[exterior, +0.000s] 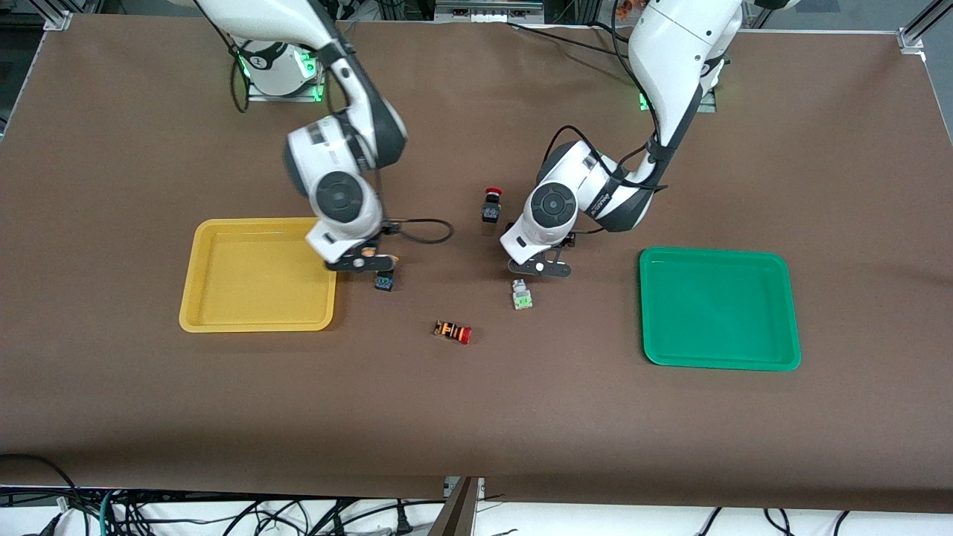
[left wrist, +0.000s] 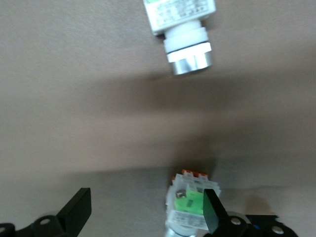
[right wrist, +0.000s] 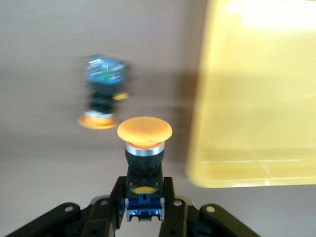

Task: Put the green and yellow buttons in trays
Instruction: 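Place the orange button in the yellow tray while the left gripper grasps the green button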

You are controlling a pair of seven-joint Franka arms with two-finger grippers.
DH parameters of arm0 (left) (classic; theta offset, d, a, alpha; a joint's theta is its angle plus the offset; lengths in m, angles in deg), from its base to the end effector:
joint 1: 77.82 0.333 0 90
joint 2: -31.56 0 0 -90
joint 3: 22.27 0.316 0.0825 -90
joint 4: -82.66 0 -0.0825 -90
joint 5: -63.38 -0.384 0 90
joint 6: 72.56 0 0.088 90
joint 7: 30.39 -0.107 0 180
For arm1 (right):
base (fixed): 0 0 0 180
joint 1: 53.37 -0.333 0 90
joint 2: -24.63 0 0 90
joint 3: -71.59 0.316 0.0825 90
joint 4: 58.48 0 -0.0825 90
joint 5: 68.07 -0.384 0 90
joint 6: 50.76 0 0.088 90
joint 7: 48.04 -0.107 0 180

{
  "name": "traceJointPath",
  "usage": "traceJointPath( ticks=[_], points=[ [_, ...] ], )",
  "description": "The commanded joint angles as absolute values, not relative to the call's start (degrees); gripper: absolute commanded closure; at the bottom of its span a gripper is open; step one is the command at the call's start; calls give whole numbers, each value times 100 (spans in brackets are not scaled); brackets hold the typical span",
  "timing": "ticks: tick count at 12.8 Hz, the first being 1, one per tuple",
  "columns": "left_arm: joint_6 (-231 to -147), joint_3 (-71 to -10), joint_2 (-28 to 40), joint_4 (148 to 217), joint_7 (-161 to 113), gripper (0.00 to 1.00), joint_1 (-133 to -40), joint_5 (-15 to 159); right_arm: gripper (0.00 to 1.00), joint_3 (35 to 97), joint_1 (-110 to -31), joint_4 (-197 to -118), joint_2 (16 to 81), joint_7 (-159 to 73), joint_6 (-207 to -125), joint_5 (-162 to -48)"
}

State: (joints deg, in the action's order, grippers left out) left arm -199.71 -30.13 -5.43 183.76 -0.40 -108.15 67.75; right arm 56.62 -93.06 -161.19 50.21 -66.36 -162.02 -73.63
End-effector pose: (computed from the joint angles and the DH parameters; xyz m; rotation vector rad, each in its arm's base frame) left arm 0.5056 -0.3939 0.1870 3.1061 -0.1113 -0.3645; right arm 0.5532 0.2733 0.2891 2.9862 0.1081 -0.3756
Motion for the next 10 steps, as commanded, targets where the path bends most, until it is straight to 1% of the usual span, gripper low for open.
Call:
traceJointPath(
  ticks=[1, 2, 4, 5, 8, 10],
  points=[
    [-20394, -3036, -412, 18759, 37, 0, -10876, 6962, 100, 4729, -9318, -16271, 5012, -5450, -16072, -7466],
    [-20431, -3053, -386, 18813, 28, 0, -10859, 6962, 100, 4446, -9170, -16376, 5073, -5089, -16089, -7466],
    [-20405, -3097, -360, 18779, 28, 0, -10823, 6962, 100, 4426, -8583, -16578, 5152, -4814, -16211, -7466],
    [-20414, -3141, -368, 18778, 37, 0, -10832, 6962, 100, 4417, -8432, -16727, 5179, -4639, -16395, -7466],
    [-20379, -3168, -220, 18761, 72, 0, -10788, 6979, 100, 4426, -8071, -17298, 5179, -4146, -17168, -7466],
    [-20247, -3159, -193, 18752, 72, 0, -10788, 6979, 100, 4426, -7965, -17475, 5223, -4031, -17485, -7474]
  ],
)
